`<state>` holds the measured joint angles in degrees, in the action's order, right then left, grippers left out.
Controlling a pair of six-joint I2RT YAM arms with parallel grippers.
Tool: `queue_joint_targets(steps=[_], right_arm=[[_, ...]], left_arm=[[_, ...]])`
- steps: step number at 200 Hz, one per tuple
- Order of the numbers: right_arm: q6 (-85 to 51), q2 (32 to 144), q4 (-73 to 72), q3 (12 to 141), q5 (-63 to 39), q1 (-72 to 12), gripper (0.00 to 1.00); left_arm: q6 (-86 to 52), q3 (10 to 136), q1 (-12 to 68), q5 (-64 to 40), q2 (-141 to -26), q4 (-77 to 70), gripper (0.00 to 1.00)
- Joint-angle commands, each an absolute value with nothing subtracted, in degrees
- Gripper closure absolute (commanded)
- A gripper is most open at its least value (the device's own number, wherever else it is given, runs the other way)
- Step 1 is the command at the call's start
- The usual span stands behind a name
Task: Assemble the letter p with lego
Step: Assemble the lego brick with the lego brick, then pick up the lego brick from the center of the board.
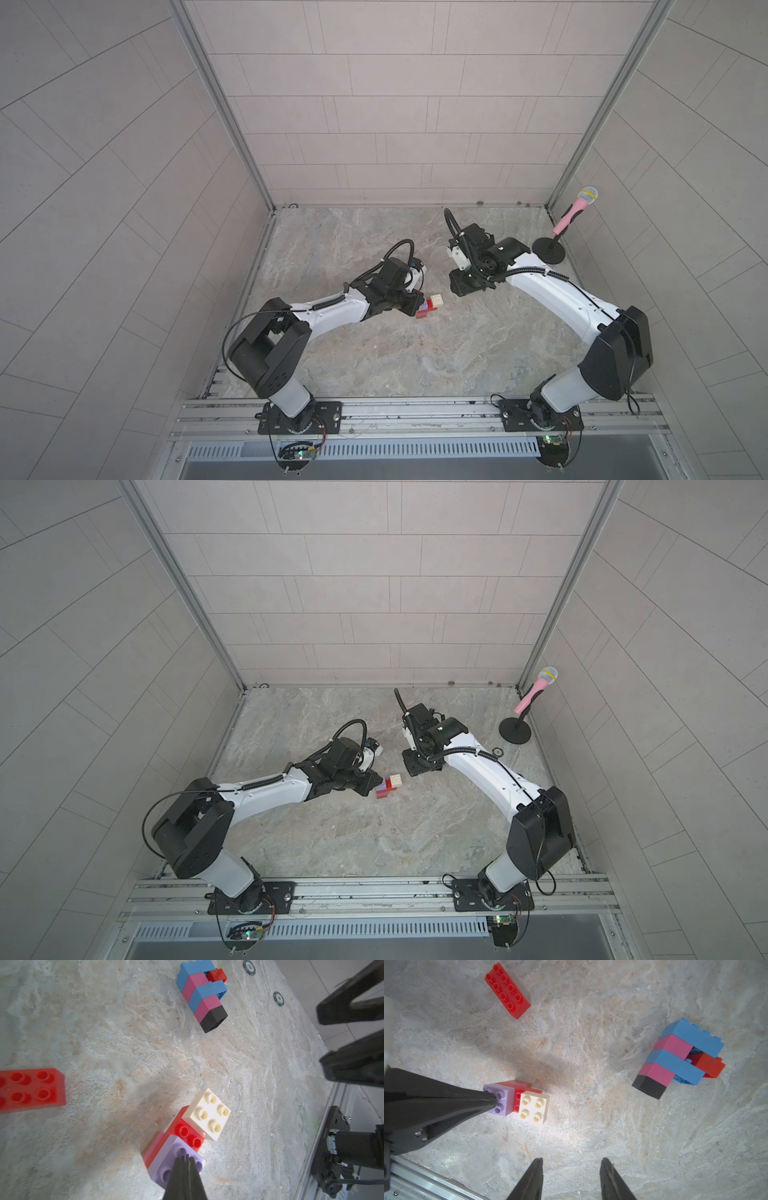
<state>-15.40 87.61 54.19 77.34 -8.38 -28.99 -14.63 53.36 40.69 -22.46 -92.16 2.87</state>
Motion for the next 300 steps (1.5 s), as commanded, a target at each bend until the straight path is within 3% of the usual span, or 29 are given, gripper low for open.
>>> queue_joint_targets(steps=[1,39,111,166,207,229,300], right_arm=[[-14.1,85.9,53.8,77.2,-8.2,-28.6,0.52],[-13.4,86.9,53.9,77.3,-8.1,-28.7,0.52],[-12.3,88.6,53.5,77.7,-9.4,-28.6,0.52],[-10.1,94.4,54.2,84.2,-9.0,-30.8,0.5],[-4.0,108.6,58.0,100.3,-8.7,-34.8,0.49],[1.3,118.3,62.5,111.1,-8.1,-38.0,0.44],[7.9,143.2,71.7,139.3,-4.9,-40.8,0.37]], left_arm=[[-12.3,55.2,40.8,-21.0,-90.9,8.0,1.0],[-12.1,55.1,40.8,-20.7,-87.5,6.0,0.97],[-12.5,52.7,40.8,-19.9,-81.8,1.0,0.68],[-14.1,41.2,40.7,-7.7,-70.9,-9.0,0.44],[-18.3,30.6,40.4,12.9,-56.5,-9.6,0.23],[-19.9,27.0,39.8,21.1,-48.6,-5.8,0.18],[-19.8,22.4,37.4,23.7,-36.3,-0.6,0.11]])
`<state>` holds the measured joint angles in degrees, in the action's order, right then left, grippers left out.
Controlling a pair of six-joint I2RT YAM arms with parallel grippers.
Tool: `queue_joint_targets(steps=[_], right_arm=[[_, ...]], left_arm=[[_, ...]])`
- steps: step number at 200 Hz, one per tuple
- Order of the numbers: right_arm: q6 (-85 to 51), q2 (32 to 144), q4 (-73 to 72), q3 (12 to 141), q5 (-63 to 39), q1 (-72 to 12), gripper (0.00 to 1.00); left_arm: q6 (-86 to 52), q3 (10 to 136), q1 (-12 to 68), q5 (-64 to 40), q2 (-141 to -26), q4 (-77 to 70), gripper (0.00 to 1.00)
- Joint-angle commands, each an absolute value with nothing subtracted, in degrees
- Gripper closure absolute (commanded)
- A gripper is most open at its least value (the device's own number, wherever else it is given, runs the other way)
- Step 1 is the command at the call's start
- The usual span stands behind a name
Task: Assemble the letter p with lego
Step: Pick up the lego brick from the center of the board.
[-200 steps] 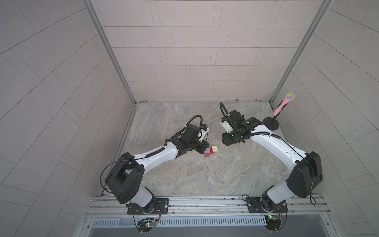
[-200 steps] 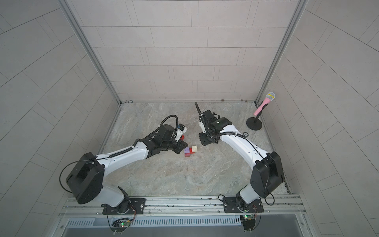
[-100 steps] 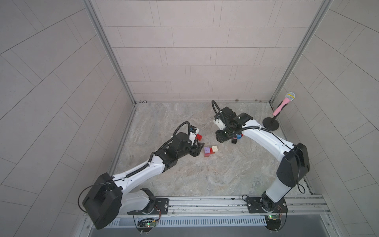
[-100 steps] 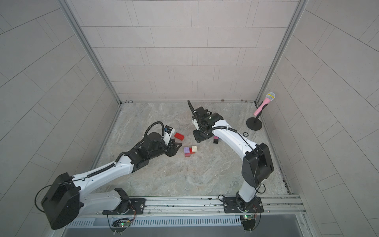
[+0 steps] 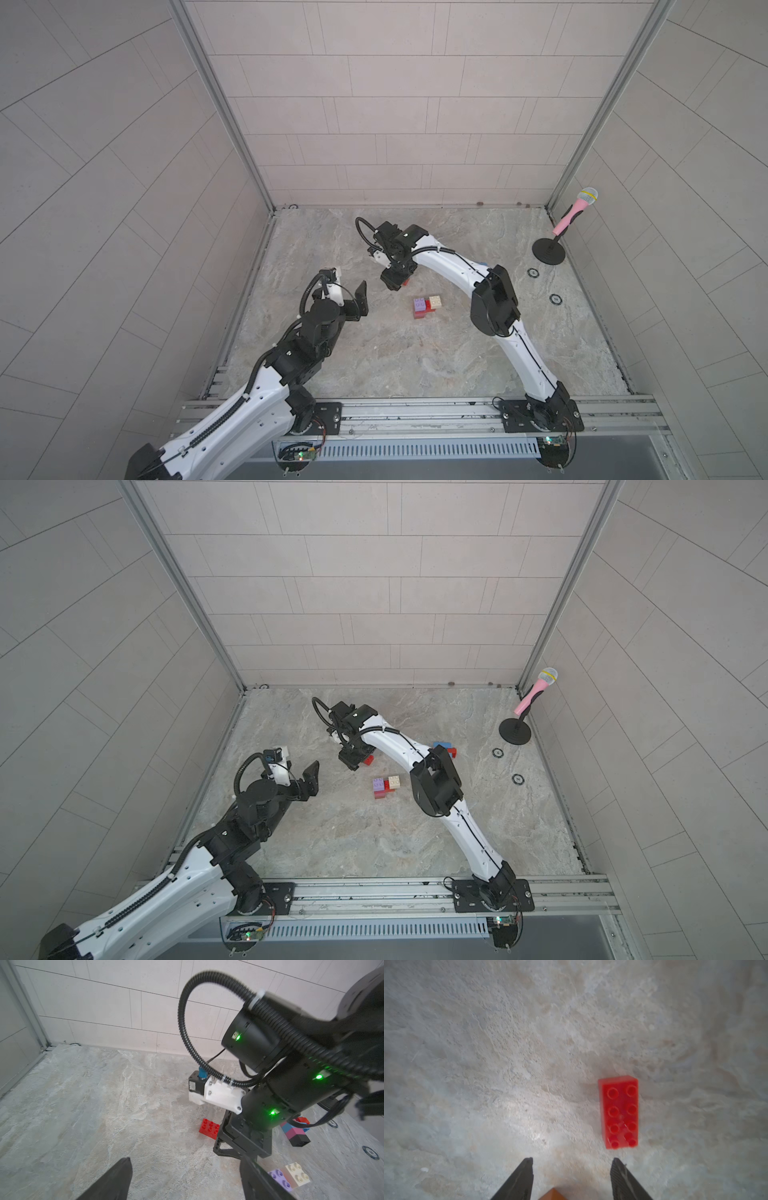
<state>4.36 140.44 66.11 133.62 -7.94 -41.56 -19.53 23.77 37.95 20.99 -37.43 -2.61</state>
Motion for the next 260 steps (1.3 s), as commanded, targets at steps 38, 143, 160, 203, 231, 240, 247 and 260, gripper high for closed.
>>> queue_joint_targets(steps=[38,143,160,203,231,240,247,260], right_arm=[[8.5,144.3,69.5,139.8,-0.3,-40.8,0.36],[8.1,146.5,65.3,139.2,-4.5,-38.7,0.41],[7.8,146.8,64.7,139.3,-5.1,-38.6,0.43],[7.4,148.3,65.2,140.7,-5.7,-38.2,0.47],[7.2,148.8,65.3,140.7,-6.0,-38.1,0.5],[7.1,148.8,65.2,140.7,-6.0,-38.2,0.5],[7.0,148.9,65.1,140.7,-6.0,-38.1,0.51],[6.9,149.1,65.2,140.8,-5.9,-38.1,0.52]], left_arm=[[-19.2,21.7,37.1,22.8,-36.9,-1.8,0.1],[-18.4,20.7,36.5,19.7,-39.2,-4.6,0.09],[-18.4,20.7,36.5,19.4,-39.5,-4.7,0.09],[-18.4,20.6,36.4,18.9,-39.9,-5.0,0.09],[-18.5,20.6,36.4,18.7,-40.3,-5.2,0.09],[-18.5,20.6,36.4,18.6,-40.5,-5.2,0.09],[-18.6,20.6,36.4,18.6,-40.6,-5.3,0.09],[-18.6,20.6,36.3,18.5,-40.9,-5.3,0.09]])
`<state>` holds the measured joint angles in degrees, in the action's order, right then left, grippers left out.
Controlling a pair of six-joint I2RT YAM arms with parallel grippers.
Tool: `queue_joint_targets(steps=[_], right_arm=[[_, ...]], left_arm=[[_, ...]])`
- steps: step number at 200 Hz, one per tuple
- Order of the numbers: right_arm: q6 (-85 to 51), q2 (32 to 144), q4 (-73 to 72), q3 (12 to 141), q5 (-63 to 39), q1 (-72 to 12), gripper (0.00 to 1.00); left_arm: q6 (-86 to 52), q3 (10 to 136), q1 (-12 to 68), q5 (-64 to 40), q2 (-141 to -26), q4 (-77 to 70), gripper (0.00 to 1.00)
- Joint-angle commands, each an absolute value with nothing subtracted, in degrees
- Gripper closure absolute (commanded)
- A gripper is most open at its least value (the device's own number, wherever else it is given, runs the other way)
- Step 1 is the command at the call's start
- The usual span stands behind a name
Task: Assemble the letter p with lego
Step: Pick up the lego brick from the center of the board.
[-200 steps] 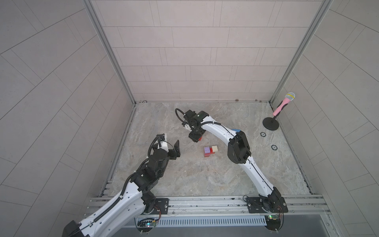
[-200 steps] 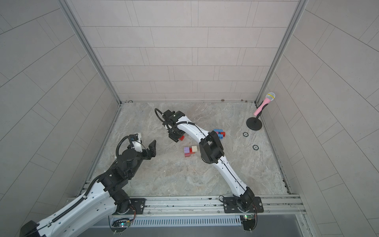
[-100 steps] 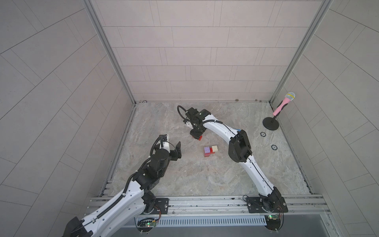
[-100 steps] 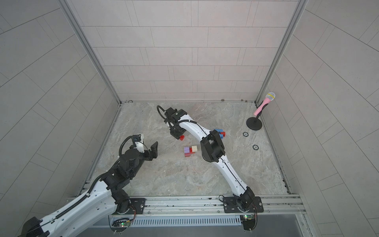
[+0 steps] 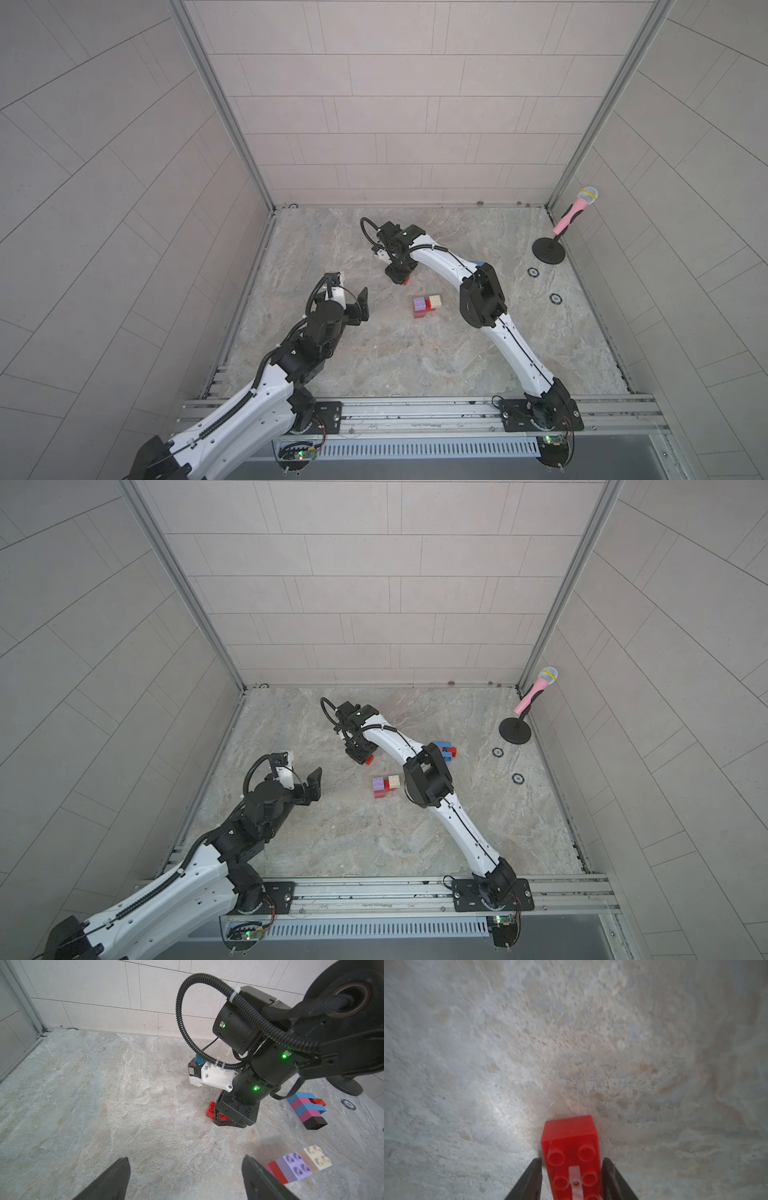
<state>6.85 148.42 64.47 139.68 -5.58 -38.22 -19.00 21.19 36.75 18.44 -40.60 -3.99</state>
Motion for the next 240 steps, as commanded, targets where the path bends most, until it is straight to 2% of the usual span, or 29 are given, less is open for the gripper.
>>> queue_joint_targets(steps=[1,84,118,151,177,199,240], right_arm=[[6.9,149.1,65.1,140.8,-5.8,-38.1,0.53],[5.8,149.4,64.6,141.4,-6.1,-38.1,0.58],[5.8,149.8,64.9,141.3,-5.9,-38.1,0.68],[5.6,150.0,65.3,141.4,-5.6,-38.1,0.71],[4.9,149.8,65.4,141.5,-4.3,-38.1,0.84],[3.5,147.7,66.1,142.1,-3.0,-38.1,0.89],[0.2,131.3,58.7,133.2,-2.7,-36.9,0.92]], left_arm=[[-18.6,20.6,36.4,18.5,-40.8,-5.3,0.09],[-18.9,20.6,36.0,17.7,-41.8,-5.9,0.09],[-18.9,20.6,35.9,17.4,-42.2,-6.0,0.09],[-19.0,20.6,35.8,17.1,-42.6,-6.3,0.09],[-18.8,20.7,35.7,16.0,-43.5,-7.0,0.08],[-16.5,20.3,35.8,10.0,-45.0,-10.8,0.0],[-9.3,18.5,35.7,-9.1,-54.8,-27.2,0.0]])
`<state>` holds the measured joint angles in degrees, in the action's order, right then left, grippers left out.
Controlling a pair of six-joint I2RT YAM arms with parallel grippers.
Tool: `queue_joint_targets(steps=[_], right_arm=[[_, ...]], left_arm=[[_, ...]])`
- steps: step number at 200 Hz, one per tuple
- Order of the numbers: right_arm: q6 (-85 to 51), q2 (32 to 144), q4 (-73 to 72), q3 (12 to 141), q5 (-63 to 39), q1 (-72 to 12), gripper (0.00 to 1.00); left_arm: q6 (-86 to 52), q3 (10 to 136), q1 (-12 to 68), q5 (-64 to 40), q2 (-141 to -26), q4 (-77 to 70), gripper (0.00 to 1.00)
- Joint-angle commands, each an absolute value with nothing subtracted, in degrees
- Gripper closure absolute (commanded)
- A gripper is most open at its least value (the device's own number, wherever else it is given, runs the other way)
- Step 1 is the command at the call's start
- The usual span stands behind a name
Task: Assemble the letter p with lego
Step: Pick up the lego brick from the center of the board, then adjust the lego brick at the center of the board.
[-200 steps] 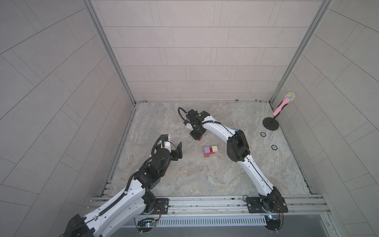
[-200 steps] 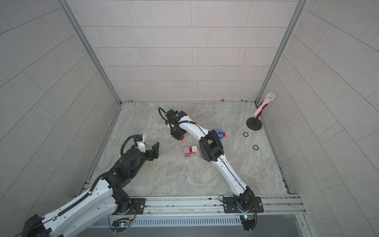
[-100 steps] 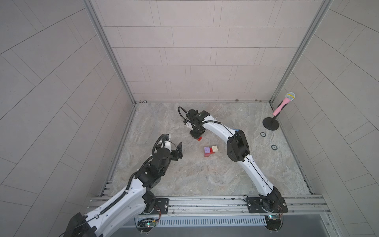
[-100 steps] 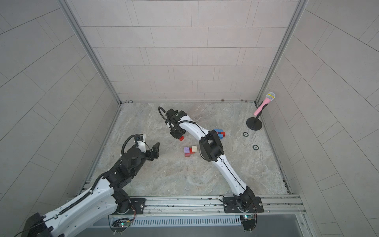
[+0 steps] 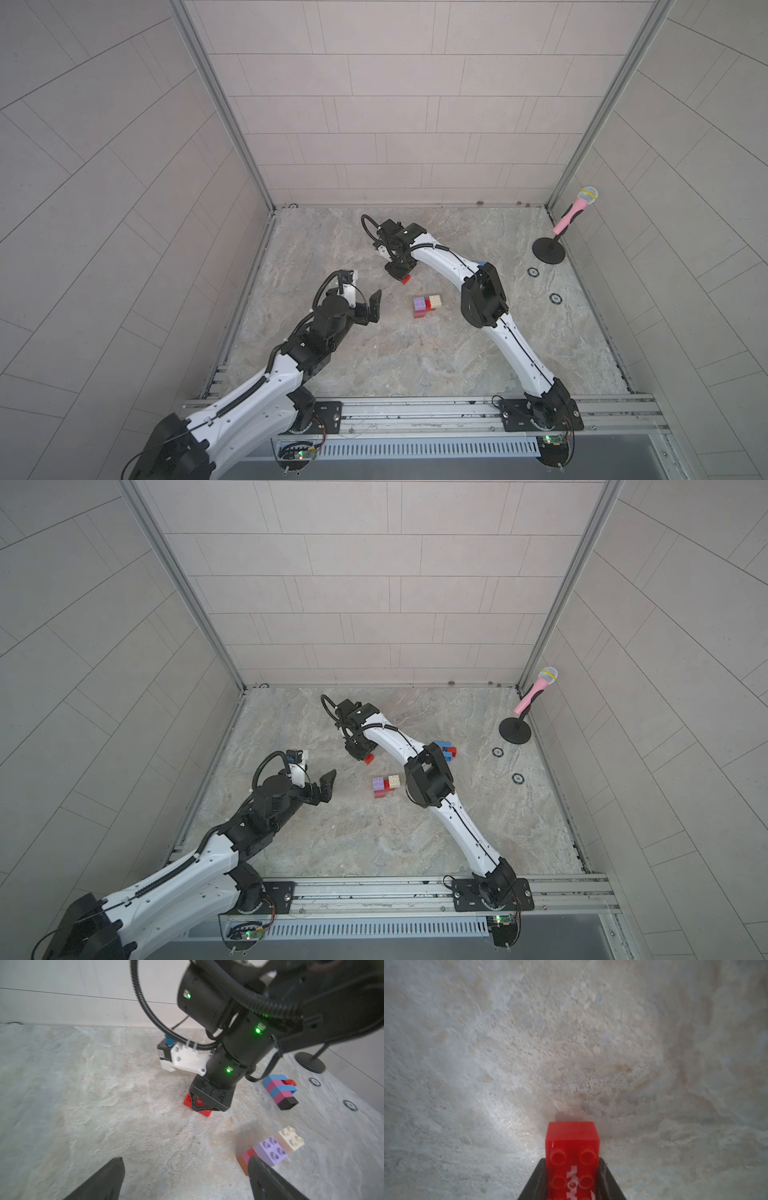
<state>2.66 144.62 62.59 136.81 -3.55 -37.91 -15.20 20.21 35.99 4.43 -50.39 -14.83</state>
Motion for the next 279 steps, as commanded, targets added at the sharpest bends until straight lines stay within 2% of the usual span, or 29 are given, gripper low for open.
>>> queue_joint_targets(steps=[1,30,75,114,139,178,228,279], right_arm=[[0.2,130.8,58.5,133.0,-2.8,-36.8,0.92],[-1.4,114.2,51.9,119.3,-2.6,-35.1,0.92],[-4.9,86.7,41.6,92.7,-3.7,-29.2,0.92],[-6.8,70.8,39.8,81.6,-6.6,-23.3,0.92],[-6.9,67.7,41.2,80.9,-7.5,-22.7,0.92],[-7.7,67.2,41.4,78.8,-11.2,-22.7,0.92],[-6.6,69.8,42.9,78.6,-10.0,-22.8,0.92],[-6.6,70.4,43.8,78.3,-8.7,-22.8,0.92]], left_arm=[[-9.0,18.4,35.8,-9.6,-55.1,-27.8,0.0],[-3.9,17.6,35.8,-21.6,-66.5,-41.9,0.0],[1.6,17.1,35.8,-29.4,-84.9,-61.2,0.0],[4.8,22.9,35.8,-35.1,-95.8,-62.7,0.0],[7.2,25.3,35.7,-33.4,-100.5,-65.1,0.0],[11.0,31.7,35.6,-35.9,-105.5,-59.0,0.0],[7.0,34.3,34.3,-40.6,-113.8,-66.8,0.0],[4.3,32.4,33.9,-41.6,-116.0,-73.5,0.01]])
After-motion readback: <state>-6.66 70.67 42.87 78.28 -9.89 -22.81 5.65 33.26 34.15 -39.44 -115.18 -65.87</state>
